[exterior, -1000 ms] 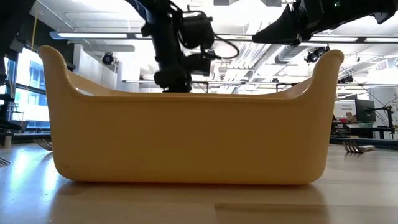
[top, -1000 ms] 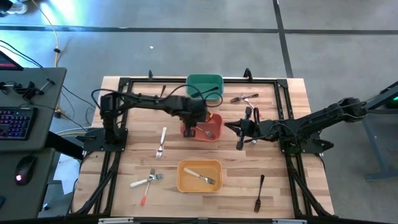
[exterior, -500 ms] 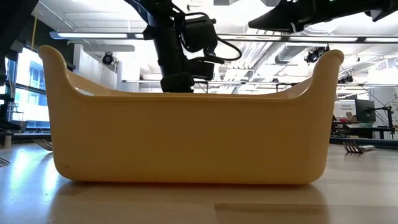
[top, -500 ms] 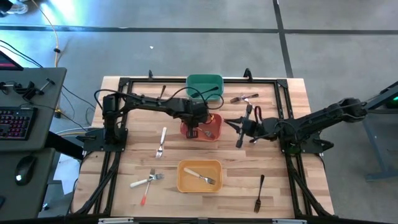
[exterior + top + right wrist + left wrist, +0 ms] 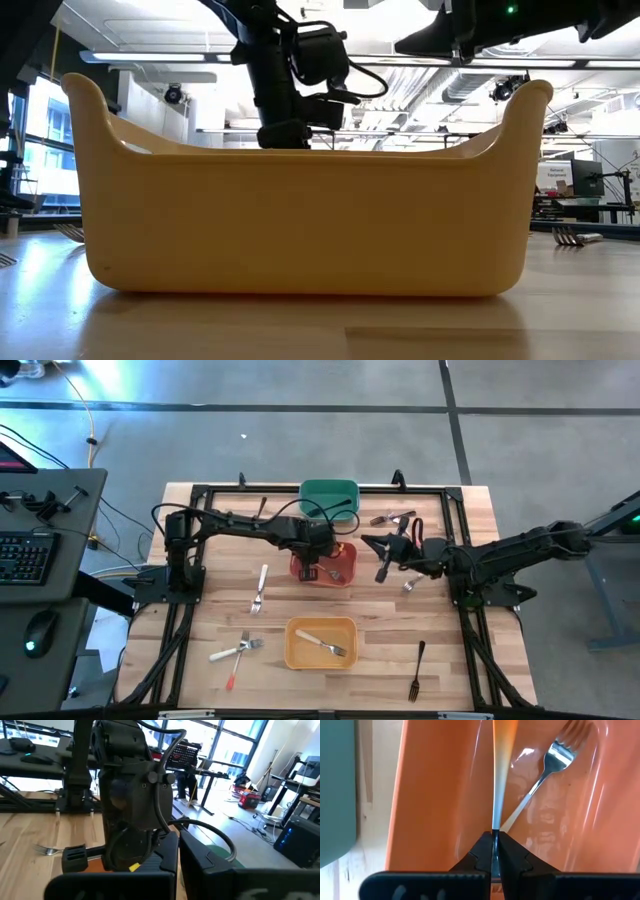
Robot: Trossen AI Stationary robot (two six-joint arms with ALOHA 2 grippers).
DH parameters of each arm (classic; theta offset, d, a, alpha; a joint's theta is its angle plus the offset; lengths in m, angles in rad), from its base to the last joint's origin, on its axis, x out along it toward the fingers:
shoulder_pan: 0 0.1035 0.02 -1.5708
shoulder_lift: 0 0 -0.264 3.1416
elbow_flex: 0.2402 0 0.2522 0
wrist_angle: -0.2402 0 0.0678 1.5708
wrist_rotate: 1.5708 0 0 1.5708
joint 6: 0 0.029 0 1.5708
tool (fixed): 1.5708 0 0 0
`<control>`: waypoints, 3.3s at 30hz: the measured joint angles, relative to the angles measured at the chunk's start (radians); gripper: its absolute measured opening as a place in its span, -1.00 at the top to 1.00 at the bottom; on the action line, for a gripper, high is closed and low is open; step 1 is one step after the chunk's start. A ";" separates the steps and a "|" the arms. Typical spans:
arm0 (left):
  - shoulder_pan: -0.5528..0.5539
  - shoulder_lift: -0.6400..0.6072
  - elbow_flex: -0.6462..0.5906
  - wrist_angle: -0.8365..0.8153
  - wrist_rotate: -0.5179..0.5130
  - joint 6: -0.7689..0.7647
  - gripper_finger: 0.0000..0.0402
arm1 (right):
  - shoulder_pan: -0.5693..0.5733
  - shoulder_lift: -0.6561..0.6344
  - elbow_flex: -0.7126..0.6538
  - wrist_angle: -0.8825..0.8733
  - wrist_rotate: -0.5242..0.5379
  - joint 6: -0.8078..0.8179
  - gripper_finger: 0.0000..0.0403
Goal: Sort silverware by color (type)
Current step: Put the orange fork into the orange bin, then put the black fork into the green bin
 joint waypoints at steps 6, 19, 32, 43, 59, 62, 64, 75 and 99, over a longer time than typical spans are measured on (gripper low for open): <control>0.000 0.004 -0.027 0.022 0.000 -0.014 0.99 | -0.001 0.000 -0.001 -0.023 -0.002 -0.011 1.00; -0.002 0.004 -0.095 0.109 -0.004 0.025 0.80 | -0.001 0.000 0.098 -0.140 -0.003 -0.150 1.00; -0.016 -0.075 -0.178 0.412 0.121 0.020 0.98 | -0.015 0.000 0.221 -0.421 0.085 0.083 1.00; -0.029 -0.363 -0.607 0.990 0.138 -0.139 0.99 | -0.244 0.026 0.220 -0.668 -0.055 0.249 1.00; -0.125 -0.716 -0.945 1.236 0.128 -0.218 0.99 | -0.679 0.198 0.221 -0.890 -0.330 -0.009 0.19; -0.135 -0.732 -0.946 1.240 0.127 -0.211 0.99 | -0.722 0.267 0.220 -0.906 -0.383 -0.086 0.17; -0.135 -0.741 -0.946 1.241 0.128 -0.209 0.99 | -0.739 0.319 0.220 -0.911 -0.421 -0.127 0.17; -0.148 -0.744 -0.946 1.218 0.129 -0.206 0.99 | -0.747 0.550 0.222 -0.769 -0.399 -0.169 0.18; -0.290 -0.743 -0.951 1.176 -0.052 -0.131 0.99 | -0.761 0.562 0.220 -0.593 -0.330 -0.195 0.18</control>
